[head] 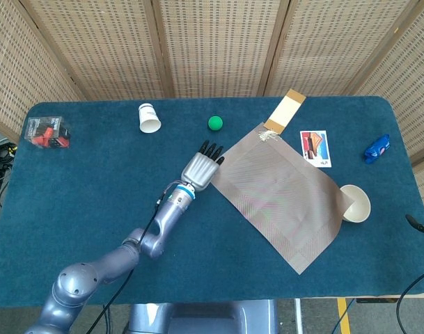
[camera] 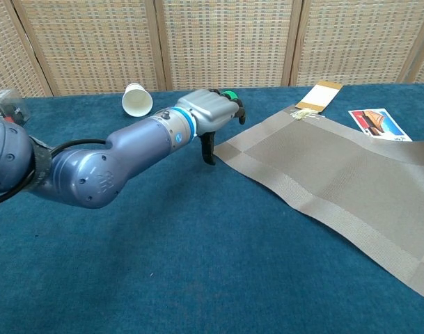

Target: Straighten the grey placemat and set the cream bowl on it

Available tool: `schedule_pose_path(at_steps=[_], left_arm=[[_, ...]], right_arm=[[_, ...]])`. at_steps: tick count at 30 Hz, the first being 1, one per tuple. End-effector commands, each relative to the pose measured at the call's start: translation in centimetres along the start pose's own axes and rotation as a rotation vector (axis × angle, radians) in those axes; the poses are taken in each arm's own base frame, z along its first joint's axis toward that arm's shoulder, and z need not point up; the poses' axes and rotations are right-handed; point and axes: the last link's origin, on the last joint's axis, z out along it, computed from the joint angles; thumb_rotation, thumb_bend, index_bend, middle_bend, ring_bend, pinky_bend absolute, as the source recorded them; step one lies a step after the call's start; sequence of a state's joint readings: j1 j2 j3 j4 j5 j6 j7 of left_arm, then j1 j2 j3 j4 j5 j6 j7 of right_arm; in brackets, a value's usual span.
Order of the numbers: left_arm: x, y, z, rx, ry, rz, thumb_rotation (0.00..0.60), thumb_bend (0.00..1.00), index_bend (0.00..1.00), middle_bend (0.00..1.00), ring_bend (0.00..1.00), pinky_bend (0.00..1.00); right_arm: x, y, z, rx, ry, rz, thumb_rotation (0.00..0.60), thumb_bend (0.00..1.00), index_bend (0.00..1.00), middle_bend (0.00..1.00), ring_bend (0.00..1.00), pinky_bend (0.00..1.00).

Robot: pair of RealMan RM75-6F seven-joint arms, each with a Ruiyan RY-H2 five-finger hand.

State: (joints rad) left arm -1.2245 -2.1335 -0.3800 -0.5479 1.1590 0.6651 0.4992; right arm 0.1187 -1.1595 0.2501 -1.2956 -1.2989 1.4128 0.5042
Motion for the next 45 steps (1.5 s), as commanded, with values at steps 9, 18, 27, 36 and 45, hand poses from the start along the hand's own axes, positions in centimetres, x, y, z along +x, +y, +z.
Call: schedule_pose_path(at_steps=[9, 18, 27, 36, 45], left_arm=[[0.1, 1.3, 1.1, 0.006, -0.013, 0.02, 0.6, 0.06, 0.23, 0.0, 0.0, 0.0], [0.0, 1.4, 1.5, 0.018, -0.034, 0.027, 0.6, 0.06, 0.23, 0.0, 0.0, 0.0], [0.0, 1.6, 1.9, 0.03, -0.045, 0.036, 0.6, 0.1, 0.24, 0.0, 0.0, 0.0], [-0.2, 2.1, 2.0, 0.007, -0.072, 0.046, 0.6, 0.13, 0.25, 0.0, 0.0, 0.0], [0.0, 3.2, 1.9, -0.017, -0.068, 0.046, 0.6, 0.42, 0.29, 0.0, 0.0, 0.0]], right_arm=[[0.1, 0.3, 0.1, -0.012, 0.003, 0.02, 0.6, 0.2, 0.05, 0.0, 0.0, 0.0], [0.2, 0.4, 0.2, -0.016, 0.011, 0.024, 0.6, 0.21, 0.06, 0.0, 0.0, 0.0], [0.0, 0.6, 0.3, -0.021, 0.01, 0.035, 0.6, 0.21, 0.06, 0.0, 0.0, 0.0], [-0.1, 0.8, 0.4, -0.029, 0.009, 0.044, 0.6, 0.2, 0.06, 0.0, 0.0, 0.0], [-0.2, 0.7, 0.4, -0.023, 0.008, 0.049, 0.6, 0.2, 0.07, 0.0, 0.0, 0.0]])
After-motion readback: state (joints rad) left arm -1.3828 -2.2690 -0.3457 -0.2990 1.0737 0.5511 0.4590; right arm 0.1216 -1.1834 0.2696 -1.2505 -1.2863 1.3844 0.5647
